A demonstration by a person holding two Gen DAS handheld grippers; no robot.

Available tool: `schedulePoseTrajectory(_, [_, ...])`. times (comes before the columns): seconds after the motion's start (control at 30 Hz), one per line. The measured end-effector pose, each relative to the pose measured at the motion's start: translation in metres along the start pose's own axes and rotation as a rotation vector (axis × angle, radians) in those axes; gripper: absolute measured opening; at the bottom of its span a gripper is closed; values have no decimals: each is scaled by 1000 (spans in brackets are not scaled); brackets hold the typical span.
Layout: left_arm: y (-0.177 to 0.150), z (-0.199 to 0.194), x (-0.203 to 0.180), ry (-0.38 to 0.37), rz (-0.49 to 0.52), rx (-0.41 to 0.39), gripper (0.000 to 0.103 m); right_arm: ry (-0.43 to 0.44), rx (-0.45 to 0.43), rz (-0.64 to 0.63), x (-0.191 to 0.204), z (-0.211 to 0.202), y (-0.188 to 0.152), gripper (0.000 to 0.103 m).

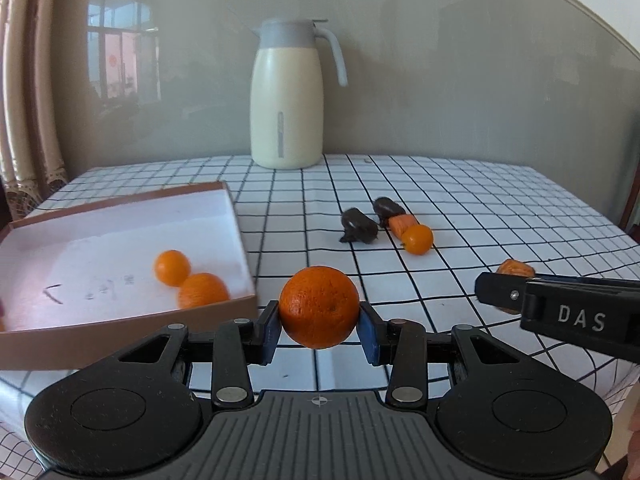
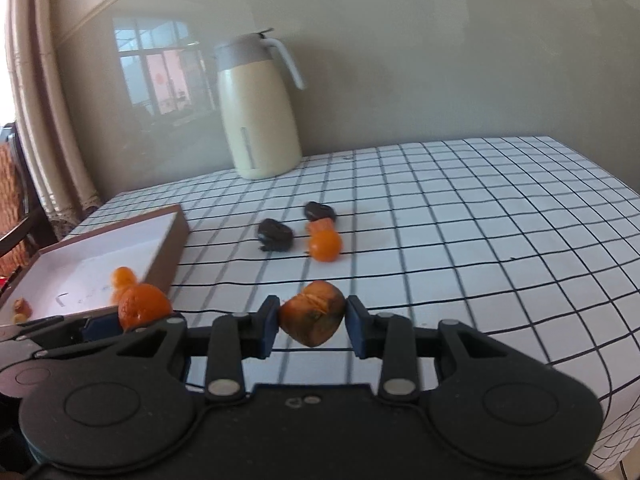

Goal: Organize fruits
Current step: 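Carry the orange and dried fruit piece over the white box with both tools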

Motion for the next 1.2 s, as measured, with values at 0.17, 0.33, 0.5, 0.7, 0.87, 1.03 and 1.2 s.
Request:
schedulePoseTrajectory(0.17, [-3, -22, 21, 19, -25, -23, 41, 47, -9, -37, 28, -7, 0, 27])
schedulePoseTrajectory(0.33, [-4, -41, 51, 56, -63, -50, 41, 101, -15, -81, 60, -12, 1, 27])
schedulePoseTrajectory(0.5, [-6, -58, 88, 112, -110, -68, 41, 154, -20, -123, 93, -11, 5, 27])
schedulePoseTrajectory(0.7, [-6, -65, 129, 173, -162, -83, 41, 210, -24, -172, 133, -6, 11, 27])
schedulePoseTrajectory(0.87, [-5, -65, 157, 209, -199, -87, 41, 244, -29, -206, 161, 2, 18, 27])
schedulePoseTrajectory(1.03, [-2, -65, 183, 239, -226, -93, 41, 257, -34, -218, 179, 11, 28, 27])
schedulePoseTrajectory(1.2, [2, -58, 202, 261, -246, -91, 41, 255, -36, -229, 190, 21, 34, 27])
Point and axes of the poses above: each gripper's, at about its wrist camera, not at the fingertips, and z roughly the way its jaws point, x to its left, y to its top, the point moved 5 cm from there along z, roughly the way its jaws point, and after that the axes turned 9 degrees about x, right-handed, at the moved point
